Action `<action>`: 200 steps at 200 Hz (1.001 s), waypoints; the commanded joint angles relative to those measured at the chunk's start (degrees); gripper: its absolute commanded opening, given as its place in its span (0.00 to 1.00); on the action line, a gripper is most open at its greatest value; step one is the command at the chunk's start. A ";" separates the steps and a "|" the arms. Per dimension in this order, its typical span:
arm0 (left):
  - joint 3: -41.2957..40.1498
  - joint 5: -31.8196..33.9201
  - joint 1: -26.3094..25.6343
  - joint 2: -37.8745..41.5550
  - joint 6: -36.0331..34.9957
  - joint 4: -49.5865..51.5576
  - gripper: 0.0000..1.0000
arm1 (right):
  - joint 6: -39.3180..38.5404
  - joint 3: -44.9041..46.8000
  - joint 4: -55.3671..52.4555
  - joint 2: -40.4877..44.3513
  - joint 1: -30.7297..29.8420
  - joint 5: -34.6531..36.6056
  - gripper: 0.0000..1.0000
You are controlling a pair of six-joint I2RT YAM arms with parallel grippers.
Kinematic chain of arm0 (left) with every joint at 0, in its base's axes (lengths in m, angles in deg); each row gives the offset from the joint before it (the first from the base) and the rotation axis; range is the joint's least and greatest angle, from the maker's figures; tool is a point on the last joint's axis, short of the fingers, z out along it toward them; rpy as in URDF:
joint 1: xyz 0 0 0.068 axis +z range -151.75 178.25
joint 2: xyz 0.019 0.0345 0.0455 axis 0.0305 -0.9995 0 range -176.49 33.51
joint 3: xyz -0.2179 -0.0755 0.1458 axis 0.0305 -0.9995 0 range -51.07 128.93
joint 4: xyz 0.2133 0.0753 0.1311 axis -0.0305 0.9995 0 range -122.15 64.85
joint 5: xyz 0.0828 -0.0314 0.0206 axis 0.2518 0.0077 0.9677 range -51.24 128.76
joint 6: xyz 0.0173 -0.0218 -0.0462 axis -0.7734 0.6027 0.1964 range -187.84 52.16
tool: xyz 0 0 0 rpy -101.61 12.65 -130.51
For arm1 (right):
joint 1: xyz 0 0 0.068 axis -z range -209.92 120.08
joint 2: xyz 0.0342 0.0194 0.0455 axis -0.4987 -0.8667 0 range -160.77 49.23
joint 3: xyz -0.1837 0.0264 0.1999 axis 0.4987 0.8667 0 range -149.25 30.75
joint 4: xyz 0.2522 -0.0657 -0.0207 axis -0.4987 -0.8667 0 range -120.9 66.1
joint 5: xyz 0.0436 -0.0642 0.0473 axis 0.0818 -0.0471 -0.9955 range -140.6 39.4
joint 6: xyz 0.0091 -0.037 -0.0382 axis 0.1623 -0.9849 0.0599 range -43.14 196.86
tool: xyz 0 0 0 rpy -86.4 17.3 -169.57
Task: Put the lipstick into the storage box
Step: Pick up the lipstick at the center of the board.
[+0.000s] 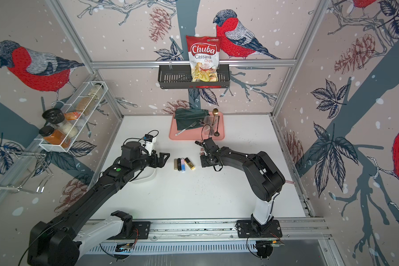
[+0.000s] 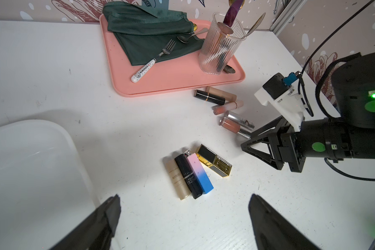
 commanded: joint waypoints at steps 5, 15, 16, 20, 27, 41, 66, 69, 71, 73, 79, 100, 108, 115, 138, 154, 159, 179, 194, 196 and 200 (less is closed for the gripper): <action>0.57 0.22 0.28 -0.26 -0.64 0.20 0.96 | -0.53 -1.21 -0.98 -0.59 -0.20 4.01 0.55; 0.56 0.20 0.34 -0.42 -0.64 0.31 0.96 | -0.64 -1.73 -1.69 -1.12 -0.04 5.14 0.56; 0.62 0.17 0.32 -0.44 -0.64 0.32 0.96 | -0.60 -1.79 -1.77 -1.08 -0.03 5.23 0.57; 0.69 0.09 0.34 -0.43 -0.64 0.37 0.96 | -0.62 -1.93 -1.98 -1.35 0.15 5.43 0.57; 0.68 0.05 0.38 -0.54 -0.64 0.42 0.96 | -0.64 -2.18 -2.19 -1.79 0.32 5.52 0.58; 0.69 0.06 0.39 -0.55 -0.64 0.44 0.96 | -0.49 -2.21 -2.11 -2.18 0.74 5.50 0.60; 0.69 -0.04 0.47 -0.63 -0.51 0.40 0.96 | -0.74 -2.54 -1.59 -2.73 0.95 5.25 0.61; 0.69 -0.09 0.48 -0.63 -0.55 0.42 0.96 | -0.74 -2.68 -1.58 -2.79 1.00 5.16 0.61; 0.69 -0.12 0.44 -0.59 -0.53 0.40 0.96 | -0.79 -2.76 -1.58 -2.84 0.96 5.11 0.61; 0.76 -0.13 0.52 -0.67 -0.50 0.35 0.96 | -0.82 -2.85 -1.63 -2.92 0.99 5.05 0.61; 0.70 -0.19 0.57 -0.72 -0.55 0.43 0.96 | -0.88 -3.10 -1.59 -3.19 0.95 4.84 0.61; 0.75 -0.30 0.66 -0.90 -0.53 0.39 0.96 | -1.09 -4.18 -1.49 -3.97 0.35 4.18 0.61; 0.83 -0.36 0.73 -0.90 -0.55 0.48 0.96 | -1.24 -4.61 -1.56 -4.27 -0.18 4.05 0.61; 0.79 -0.31 0.70 -0.92 -0.54 0.44 0.96 | -1.37 -4.92 -1.58 -4.51 -0.81 3.94 0.61; 0.85 -0.30 0.82 -0.89 -0.55 0.51 0.96 | -1.19 -5.88 -1.93 -5.65 -2.34 4.09 0.61; 0.79 -0.38 0.90 -0.90 -0.55 0.59 0.96 | -1.06 -6.16 -1.87 -6.06 -2.92 4.23 0.59; 0.79 -0.35 0.88 -0.90 -0.55 0.59 0.96 | -0.96 -6.12 -1.85 -6.10 -2.99 4.27 0.59; 0.78 -0.39 0.89 -0.88 -0.46 0.59 0.96 | -0.84 -6.17 -1.80 -6.36 -2.92 4.60 0.58; 0.76 -0.48 0.87 -0.98 -0.46 0.59 0.96 | -0.66 -6.36 -1.75 -6.66 -2.75 5.14 0.58; 0.73 -0.48 0.87 -0.94 -0.46 0.55 0.96 | -0.70 -6.41 -1.76 -6.73 -2.72 5.30 0.58; 0.70 -0.48 0.88 -0.98 -0.42 0.59 0.96 | -0.59 -6.53 -1.82 -6.92 -2.66 5.62 0.58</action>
